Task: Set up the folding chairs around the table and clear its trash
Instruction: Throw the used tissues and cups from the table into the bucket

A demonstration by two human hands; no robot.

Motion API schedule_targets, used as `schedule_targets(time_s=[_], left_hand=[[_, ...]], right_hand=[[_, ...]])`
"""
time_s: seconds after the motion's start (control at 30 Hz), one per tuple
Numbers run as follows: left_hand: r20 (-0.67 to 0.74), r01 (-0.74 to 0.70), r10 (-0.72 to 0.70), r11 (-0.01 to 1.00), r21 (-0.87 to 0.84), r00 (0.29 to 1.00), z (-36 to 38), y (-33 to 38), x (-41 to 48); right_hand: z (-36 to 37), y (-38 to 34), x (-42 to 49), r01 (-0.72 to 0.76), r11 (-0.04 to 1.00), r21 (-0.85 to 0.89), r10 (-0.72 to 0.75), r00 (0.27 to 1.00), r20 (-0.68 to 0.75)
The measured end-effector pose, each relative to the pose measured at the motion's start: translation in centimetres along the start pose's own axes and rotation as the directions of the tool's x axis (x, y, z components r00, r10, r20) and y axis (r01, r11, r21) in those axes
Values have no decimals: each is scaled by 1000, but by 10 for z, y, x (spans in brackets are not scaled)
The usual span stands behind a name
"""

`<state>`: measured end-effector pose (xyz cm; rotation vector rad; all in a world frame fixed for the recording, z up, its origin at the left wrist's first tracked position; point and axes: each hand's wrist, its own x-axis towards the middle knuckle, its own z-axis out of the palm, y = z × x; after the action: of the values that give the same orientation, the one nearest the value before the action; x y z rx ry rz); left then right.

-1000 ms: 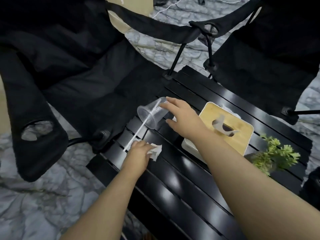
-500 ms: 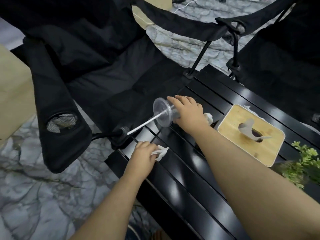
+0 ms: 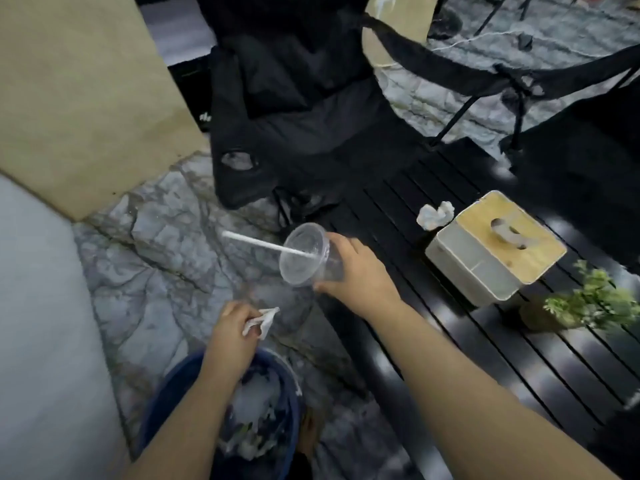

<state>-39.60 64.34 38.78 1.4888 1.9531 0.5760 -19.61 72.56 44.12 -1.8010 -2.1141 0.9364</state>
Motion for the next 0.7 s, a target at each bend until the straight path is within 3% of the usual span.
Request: schedule_targets(time_s=[0.2,0.37,0.5,0.57,0.7], left_hand=[[19,234,-235,971,51,972,-20,-97,-89],[22,391,-393,918,65,919,-10,-169,-123],[172,472,-473,880,46,864,21,-202,-135],[174,512,-509,858,27,843,27,-206,-136],[137,478,-471,878,-20,871,13,-191,-136]], right_hand=[[107,-36,-69,-151,978,145,98,943,318],[213,-44,-99,-290,957,22,238,822,517],[275,-38,-116,-404,914,-38,357,756,549],[284,-32,-118,-431,902,-37,377,743,553],[264,-29,-118,-372,928,23,309,803,510]])
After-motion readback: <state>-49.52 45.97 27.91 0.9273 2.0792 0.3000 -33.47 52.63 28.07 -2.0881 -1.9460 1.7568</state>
